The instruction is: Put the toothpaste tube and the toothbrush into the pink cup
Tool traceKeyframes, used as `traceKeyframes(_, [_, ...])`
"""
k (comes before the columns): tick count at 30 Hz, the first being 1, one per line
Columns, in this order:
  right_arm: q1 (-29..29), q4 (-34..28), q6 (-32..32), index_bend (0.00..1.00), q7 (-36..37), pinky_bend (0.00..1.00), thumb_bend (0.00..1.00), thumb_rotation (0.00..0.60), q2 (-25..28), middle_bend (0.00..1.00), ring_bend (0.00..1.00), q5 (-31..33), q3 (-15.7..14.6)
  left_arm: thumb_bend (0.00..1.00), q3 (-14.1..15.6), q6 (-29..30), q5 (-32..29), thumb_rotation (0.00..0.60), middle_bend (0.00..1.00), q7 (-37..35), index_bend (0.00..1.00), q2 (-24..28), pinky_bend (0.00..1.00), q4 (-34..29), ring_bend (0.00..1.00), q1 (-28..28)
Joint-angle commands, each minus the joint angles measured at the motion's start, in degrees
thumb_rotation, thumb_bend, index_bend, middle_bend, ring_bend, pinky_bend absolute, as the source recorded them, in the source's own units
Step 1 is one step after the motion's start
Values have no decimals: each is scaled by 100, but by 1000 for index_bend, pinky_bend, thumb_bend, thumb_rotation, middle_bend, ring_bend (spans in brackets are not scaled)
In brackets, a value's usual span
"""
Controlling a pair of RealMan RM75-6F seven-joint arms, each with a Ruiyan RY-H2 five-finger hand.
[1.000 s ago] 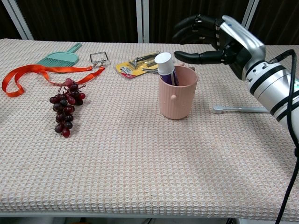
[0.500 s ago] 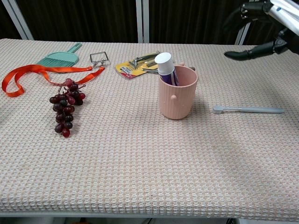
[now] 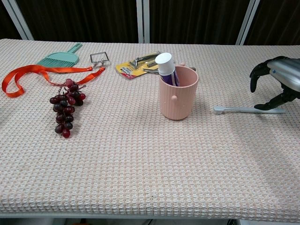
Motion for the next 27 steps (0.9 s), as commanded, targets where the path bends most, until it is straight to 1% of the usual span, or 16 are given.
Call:
traceKeyframes(1, [26,49,-17,538,-45,0,446,600,-110,212,60,1,-8,0,0,-1,-1,437,44,-17,90,-5,254,14,63,0])
traceKeyframes(7, [59,162,-74,551,-168,0,449,600,-276,211,48,53,-14,0,-2,-21,-15,440,45,-66,90,-10,254,64,63,-8])
traceKeyframes(10, [83,218,-124,553,-224,0,467,600,-349,210,46,96,-9,0,-3,-26,-20,439,45,-98,90,-16,254,87,63,-10])
traceKeyframes(14, [115,275,-152,559,-258,0,523,600,-421,211,43,123,20,0,-7,-29,-29,440,45,-123,89,-21,254,114,64,-11])
traceKeyframes(18, [131,300,-174,575,-284,0,604,600,-454,213,43,146,35,0,-6,-28,-33,440,45,-144,90,-20,254,133,63,-9])
traceKeyframes(27, [141,354,-264,582,-370,0,661,600,-495,213,38,254,29,0,5,-43,-40,442,45,-169,90,-32,254,169,63,-7])
